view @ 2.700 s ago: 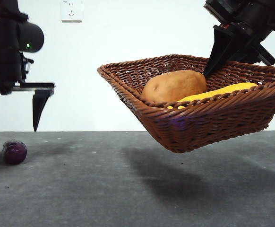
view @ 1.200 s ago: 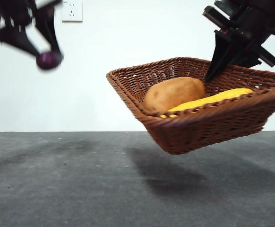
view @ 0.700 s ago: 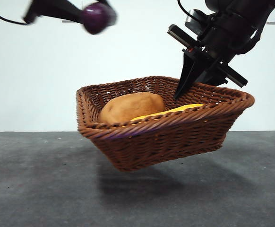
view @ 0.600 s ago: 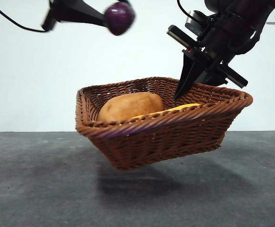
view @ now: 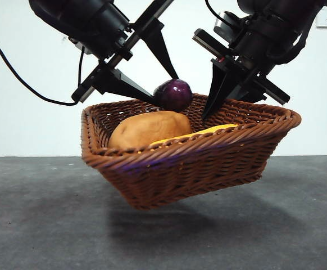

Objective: Help me put the vegetables on the table into the basket

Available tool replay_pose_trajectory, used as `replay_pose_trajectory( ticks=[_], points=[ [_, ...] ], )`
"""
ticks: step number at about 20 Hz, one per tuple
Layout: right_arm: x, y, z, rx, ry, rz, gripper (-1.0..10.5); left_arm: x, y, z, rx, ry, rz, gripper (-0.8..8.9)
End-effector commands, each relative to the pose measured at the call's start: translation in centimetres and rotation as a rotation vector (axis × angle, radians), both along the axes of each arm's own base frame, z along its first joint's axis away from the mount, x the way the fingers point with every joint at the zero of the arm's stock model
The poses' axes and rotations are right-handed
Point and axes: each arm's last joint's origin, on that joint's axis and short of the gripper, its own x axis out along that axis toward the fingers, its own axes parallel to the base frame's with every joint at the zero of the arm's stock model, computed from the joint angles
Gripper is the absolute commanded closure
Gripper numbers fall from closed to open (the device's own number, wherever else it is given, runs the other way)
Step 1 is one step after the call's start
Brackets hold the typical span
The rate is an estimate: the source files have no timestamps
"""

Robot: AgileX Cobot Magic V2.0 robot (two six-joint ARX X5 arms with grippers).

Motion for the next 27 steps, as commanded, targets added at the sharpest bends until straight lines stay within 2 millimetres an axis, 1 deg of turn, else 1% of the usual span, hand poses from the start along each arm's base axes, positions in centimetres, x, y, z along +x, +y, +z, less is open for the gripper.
replay_pose_trajectory(
  ticks=[1,2,3,4,10,11,13,15,18,20,22,24,25,26,27],
  points=[
    [-0.3,0.6,-0.1,-0.006,-0.008,0.054,9.6,0.1,-0.2,-0.3,-0.002,0.008,0.004,8.04],
    [-0.4,0.7,-0.1,-0.013,-0.005,0.061,9.6,0.0,-0.2,-0.4,-0.003,0.013,-0.001,7.11],
    [-0.5,0.9,-0.1,-0.01,-0.01,0.069,9.6,0.0,-0.1,-0.5,0.003,0.026,-0.004,5.07],
    [-0.5,1.1,-0.1,-0.007,-0.019,0.073,9.6,-0.1,-0.1,-0.5,0.006,0.033,-0.007,4.26],
    [-0.5,1.1,-0.1,-0.01,-0.015,0.076,9.6,-0.1,-0.2,-0.5,-0.006,0.035,-0.035,4.31],
    [-0.5,1.0,-0.1,-0.013,-0.016,0.08,9.6,-0.2,-0.2,-0.3,-0.016,0.029,-0.065,4.31],
    [-0.5,1.0,-0.1,-0.015,-0.019,0.08,9.6,-0.5,-0.2,0.3,-0.04,0.004,-0.13,4.32],
    [-0.5,1.0,-0.1,-0.015,-0.017,0.078,9.6,-1.2,0.4,1.4,-0.023,-0.049,-0.162,4.32],
    [-0.5,1.0,-0.1,-0.01,-0.01,0.068,9.6,-2.7,2.7,2.8,0.08,-0.114,-0.211,4.33],
    [-0.5,1.0,-0.1,-0.008,-0.007,0.064,9.6,-3.9,4.7,3.5,0.216,-0.149,-0.205,4.36],
    [-0.5,1.0,-0.1,-0.01,-0.007,0.061,9.6,-5.4,6.9,4.2,0.364,-0.175,-0.199,4.36],
    [-0.3,0.7,-0.1,-0.03,-0.017,0.039,9.6,-7.5,8.8,5.3,0.428,-0.196,-0.243,4.38],
    [-0.2,0.5,-0.1,-0.029,-0.016,0.031,9.6,-8.7,9.5,5.9,0.443,-0.223,-0.268,4.47],
    [0.0,0.2,-0.1,-0.029,-0.014,0.017,9.6,-9.9,10.2,6.5,0.452,-0.254,-0.288,5.97],
    [0.2,-0.2,-0.1,-0.027,-0.012,0.002,9.6,-11.0,10.9,7.1,0.452,-0.284,-0.295,8.46]
  ],
)
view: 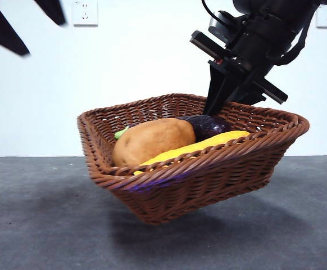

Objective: Help me put the vegetables on the table into the basket

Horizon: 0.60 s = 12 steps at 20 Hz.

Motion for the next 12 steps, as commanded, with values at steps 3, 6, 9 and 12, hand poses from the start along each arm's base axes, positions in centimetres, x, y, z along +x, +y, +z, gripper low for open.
replay_pose_trajectory(
  ticks=[3,6,9,12],
  points=[
    [0.8,-1.3,0.0,0.033,0.021,-0.062,9.6,-3.4,2.1,1.7,0.003,-0.13,-0.071,8.21],
    [1.5,-2.8,0.2,0.04,0.017,-0.111,9.6,-4.8,3.1,2.1,0.023,-0.164,-0.069,8.21],
    [2.7,-6.1,0.5,0.084,0.03,-0.199,9.6,-5.3,3.4,1.8,0.068,-0.148,-0.084,8.21],
    [3.3,-9.9,0.3,0.062,0.043,-0.292,9.6,-5.2,3.4,1.8,0.078,-0.164,-0.098,8.21]
  ],
)
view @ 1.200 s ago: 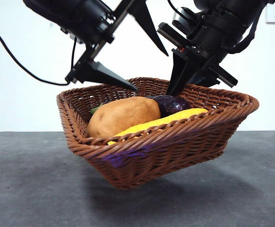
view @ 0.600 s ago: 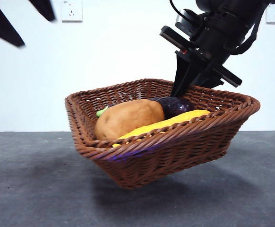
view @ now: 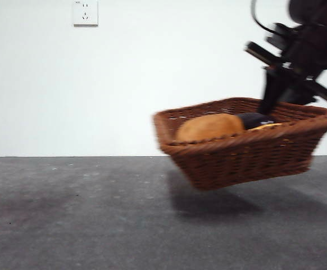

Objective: Help me put the vegetables on the table into the basket

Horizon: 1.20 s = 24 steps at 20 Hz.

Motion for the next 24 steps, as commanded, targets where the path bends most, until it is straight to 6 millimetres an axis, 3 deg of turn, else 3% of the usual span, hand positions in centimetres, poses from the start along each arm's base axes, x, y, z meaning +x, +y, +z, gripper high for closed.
replay_pose_trajectory(
  ticks=[1,4,7,16,23,24],
  points=[
    [0.4,-1.9,0.2,0.001,-0.011,-0.038,9.6,0.2,-0.1,0.1,0.006,-0.037,-0.02,8.21],
    [0.6,-4.3,0.1,-0.024,-0.021,-0.074,9.6,0.8,-0.5,0.1,0.008,-0.053,-0.031,8.22],
    [1.2,-5.4,-0.7,-0.039,-0.022,-0.09,9.6,1.6,-0.9,-0.3,0.025,-0.024,-0.036,8.21],
    [4.0,-5.9,-7.6,-0.066,0.102,-0.041,9.6,2.1,-1.3,-0.4,0.027,-0.018,-0.036,8.22],
    [4.7,-6.0,-8.2,-0.08,0.071,-0.039,9.3,2.2,-1.3,-0.5,0.028,-0.017,-0.035,8.21],
    [4.7,-6.0,-8.2,-0.08,0.07,-0.039,8.4,2.3,-1.4,-0.5,0.029,-0.016,-0.035,8.21]
  ],
)
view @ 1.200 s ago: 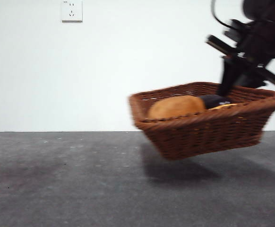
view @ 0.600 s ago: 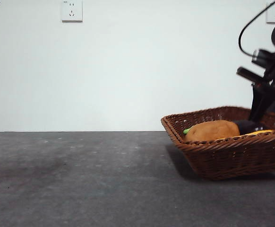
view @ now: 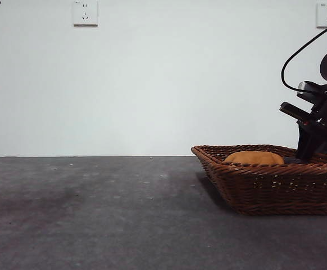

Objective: Help me put the vegetables on the table into the basket

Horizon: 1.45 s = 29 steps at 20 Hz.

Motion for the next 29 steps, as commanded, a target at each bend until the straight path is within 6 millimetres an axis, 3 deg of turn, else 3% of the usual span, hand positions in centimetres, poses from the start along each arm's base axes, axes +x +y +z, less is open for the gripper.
replay_pose_trajectory(
  ticks=[1,6,10,15,19,24,29],
  points=[
    [0.4,0.1,-0.7,-0.026,-0.016,0.025,7.5,0.2,-0.1,0.0,0.002,-0.01,-0.006,8.21],
    [0.2,0.1,0.7,-0.03,-0.059,0.021,6.9,0.5,-0.2,-0.1,0.008,-0.001,-0.007,8.21],
    [-1.9,-0.1,5.8,-0.096,-0.162,-0.015,6.9,0.5,-0.2,-0.1,0.01,-0.006,-0.012,8.21],
    [-9.2,0.3,12.8,-0.073,-0.174,0.029,6.9,0.6,-0.3,0.0,-0.001,-0.028,-0.014,8.22],
    [-14.6,0.5,16.3,-0.06,-0.219,0.064,7.0,0.6,-0.3,0.0,0.009,-0.039,-0.029,8.21],
    [-19.9,0.6,18.0,-0.075,-0.21,0.096,7.1,0.6,-0.3,0.0,0.01,-0.041,-0.032,8.21],
    [-22.7,0.9,18.2,-0.044,-0.186,0.234,9.6,0.6,-0.3,0.0,0.01,-0.041,-0.032,8.21]
  ],
)
